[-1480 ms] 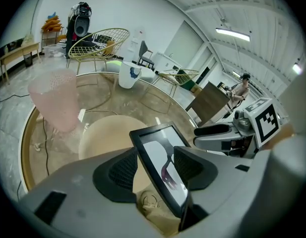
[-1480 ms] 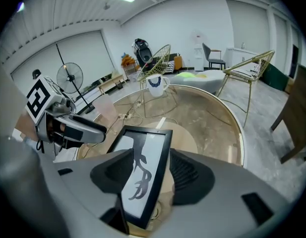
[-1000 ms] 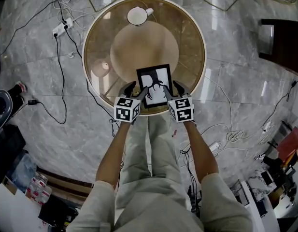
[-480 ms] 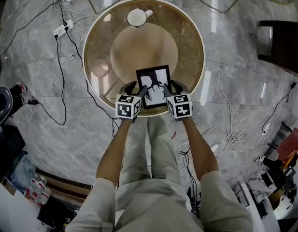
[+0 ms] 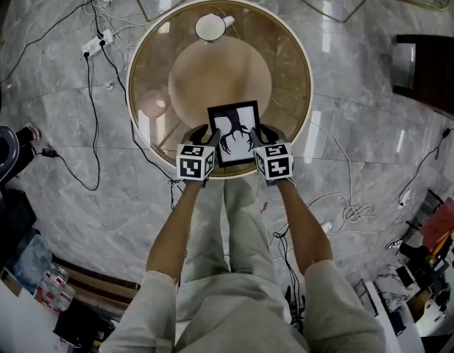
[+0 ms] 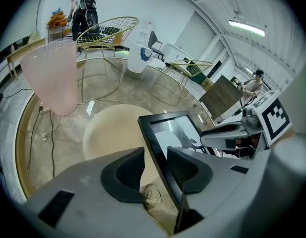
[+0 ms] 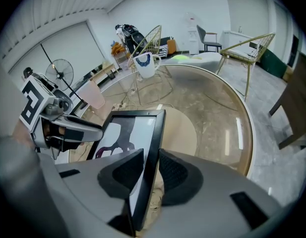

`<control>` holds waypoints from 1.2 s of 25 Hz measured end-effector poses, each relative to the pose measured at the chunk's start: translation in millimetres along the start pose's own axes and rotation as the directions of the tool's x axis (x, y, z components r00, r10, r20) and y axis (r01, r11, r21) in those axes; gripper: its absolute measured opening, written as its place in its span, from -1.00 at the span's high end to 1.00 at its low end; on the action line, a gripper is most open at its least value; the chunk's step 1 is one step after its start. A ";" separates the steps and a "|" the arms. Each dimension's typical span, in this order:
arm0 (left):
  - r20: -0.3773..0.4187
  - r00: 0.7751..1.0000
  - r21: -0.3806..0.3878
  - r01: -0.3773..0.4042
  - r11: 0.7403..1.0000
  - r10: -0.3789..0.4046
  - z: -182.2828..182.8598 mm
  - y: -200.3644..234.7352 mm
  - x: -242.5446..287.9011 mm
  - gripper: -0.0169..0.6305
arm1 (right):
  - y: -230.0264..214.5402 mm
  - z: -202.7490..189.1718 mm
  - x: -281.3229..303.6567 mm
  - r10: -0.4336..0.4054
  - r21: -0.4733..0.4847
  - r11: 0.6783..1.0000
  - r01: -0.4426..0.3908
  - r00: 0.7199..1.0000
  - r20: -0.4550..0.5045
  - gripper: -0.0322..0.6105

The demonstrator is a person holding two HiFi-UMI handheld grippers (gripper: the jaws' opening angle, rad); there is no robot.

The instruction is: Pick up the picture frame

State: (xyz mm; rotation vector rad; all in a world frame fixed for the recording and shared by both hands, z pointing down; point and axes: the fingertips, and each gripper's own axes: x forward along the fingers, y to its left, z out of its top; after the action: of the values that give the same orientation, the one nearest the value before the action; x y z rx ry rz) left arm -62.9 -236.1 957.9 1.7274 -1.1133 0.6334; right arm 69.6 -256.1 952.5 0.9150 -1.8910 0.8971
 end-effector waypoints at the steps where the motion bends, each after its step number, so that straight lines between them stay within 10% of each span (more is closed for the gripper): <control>1: -0.002 1.000 0.001 0.000 1.000 0.000 0.5 -0.9 0.2 0.50 | -0.3 0.1 -0.2 -0.004 0.000 1.000 0.004 1.000 -0.002 0.60; 30: 0.108 0.991 -0.013 -0.078 0.997 0.079 26.6 -19.8 -36.0 0.72 | 12.2 14.2 -49.0 -0.155 0.023 0.988 0.154 0.979 0.130 0.67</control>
State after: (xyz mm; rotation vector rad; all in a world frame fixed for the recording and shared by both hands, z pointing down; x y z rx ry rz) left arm -63.4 -243.4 909.5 1.7345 -1.2630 0.5880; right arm 73.1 -249.8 900.5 1.1366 -1.8960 0.7728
